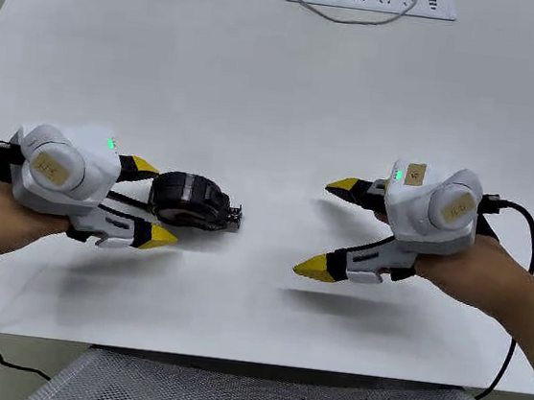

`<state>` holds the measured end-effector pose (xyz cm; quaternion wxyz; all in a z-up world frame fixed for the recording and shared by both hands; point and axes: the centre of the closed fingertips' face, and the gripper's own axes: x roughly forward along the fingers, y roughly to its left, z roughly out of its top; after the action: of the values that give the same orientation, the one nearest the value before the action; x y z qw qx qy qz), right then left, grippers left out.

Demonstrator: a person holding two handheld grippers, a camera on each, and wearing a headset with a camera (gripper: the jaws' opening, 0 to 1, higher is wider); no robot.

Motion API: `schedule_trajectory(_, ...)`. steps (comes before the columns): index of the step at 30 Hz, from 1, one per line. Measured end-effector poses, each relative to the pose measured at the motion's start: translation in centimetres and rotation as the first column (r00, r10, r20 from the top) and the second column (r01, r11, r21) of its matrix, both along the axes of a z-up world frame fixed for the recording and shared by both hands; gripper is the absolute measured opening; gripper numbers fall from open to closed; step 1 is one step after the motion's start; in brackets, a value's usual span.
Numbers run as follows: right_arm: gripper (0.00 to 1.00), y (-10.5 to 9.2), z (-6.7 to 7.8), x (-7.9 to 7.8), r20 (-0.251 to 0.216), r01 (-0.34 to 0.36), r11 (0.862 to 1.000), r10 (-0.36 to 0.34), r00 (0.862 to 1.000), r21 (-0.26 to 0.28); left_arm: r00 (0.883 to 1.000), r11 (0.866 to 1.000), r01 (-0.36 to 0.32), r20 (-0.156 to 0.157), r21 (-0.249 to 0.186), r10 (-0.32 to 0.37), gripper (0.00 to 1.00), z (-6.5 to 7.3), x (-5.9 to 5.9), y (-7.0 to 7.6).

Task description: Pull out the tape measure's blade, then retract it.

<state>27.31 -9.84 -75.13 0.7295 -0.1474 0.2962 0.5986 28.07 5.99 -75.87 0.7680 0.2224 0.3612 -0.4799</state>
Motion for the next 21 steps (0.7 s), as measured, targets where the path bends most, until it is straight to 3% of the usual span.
schedule_trajectory(7, 0.71, 0.5, 0.2, 0.0, -0.001, -0.003, 1.0, 0.003, 1.0, 0.005, 1.0, 1.0, 0.029, 0.002, 0.011, -0.029, 0.38, -0.4, 0.0, -0.3)
schedule_trajectory(21, 0.65, 1.2, 0.0, -0.3, 0.004, -0.033, 0.999, 0.033, 0.999, 0.007, 0.998, 0.998, 0.065, -0.001, 0.022, -0.065, 0.29, -0.8, 0.3, -0.7)
